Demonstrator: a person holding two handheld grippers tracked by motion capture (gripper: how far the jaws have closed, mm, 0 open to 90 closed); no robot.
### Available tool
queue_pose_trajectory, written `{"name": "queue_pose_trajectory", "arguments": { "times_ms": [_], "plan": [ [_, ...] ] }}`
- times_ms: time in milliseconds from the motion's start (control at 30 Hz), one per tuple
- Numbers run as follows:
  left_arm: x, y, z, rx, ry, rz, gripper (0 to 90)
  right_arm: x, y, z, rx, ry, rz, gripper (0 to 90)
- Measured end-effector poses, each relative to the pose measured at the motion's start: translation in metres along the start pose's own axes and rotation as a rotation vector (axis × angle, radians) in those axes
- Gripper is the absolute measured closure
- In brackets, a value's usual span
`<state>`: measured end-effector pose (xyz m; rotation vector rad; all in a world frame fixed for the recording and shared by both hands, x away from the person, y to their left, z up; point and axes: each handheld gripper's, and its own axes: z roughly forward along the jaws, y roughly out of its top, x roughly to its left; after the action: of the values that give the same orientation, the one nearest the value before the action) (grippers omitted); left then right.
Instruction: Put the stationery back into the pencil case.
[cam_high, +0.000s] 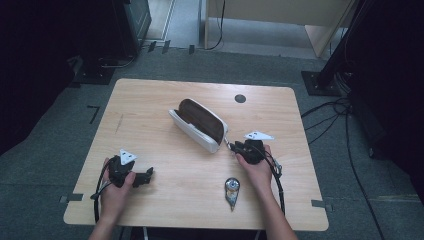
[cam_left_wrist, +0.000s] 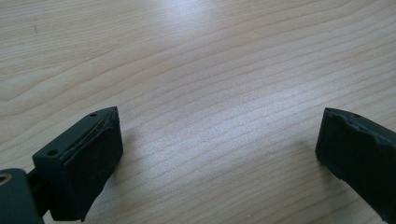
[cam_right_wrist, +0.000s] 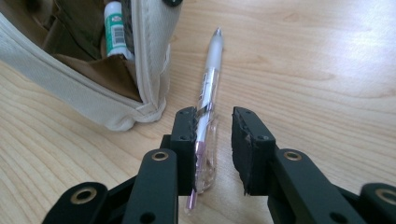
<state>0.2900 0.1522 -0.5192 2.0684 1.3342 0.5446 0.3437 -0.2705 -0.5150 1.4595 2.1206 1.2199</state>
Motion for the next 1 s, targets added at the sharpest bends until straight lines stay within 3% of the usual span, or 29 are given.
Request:
{"name": "queue_pose_trajectory", "arguments": {
  "times_ms": [367,567,1000],
  "plan": [
    [0.000,0.000,0.000,0.000,0.000,0.000,0.8,0.002,0.000,0.009,0.024,-0.015,0.003,70.9],
    [0.000,0.000,0.000,0.000,0.000,0.000,0.8,0.005,-0.001,0.010,0.035,-0.057,-0.037,75.7],
    [0.000,0.000,0.000,0.000,0.000,0.000,0.9,-0.014,-0.011,-0.010,0.026,-0.121,0.007,76.6]
  ]
}}
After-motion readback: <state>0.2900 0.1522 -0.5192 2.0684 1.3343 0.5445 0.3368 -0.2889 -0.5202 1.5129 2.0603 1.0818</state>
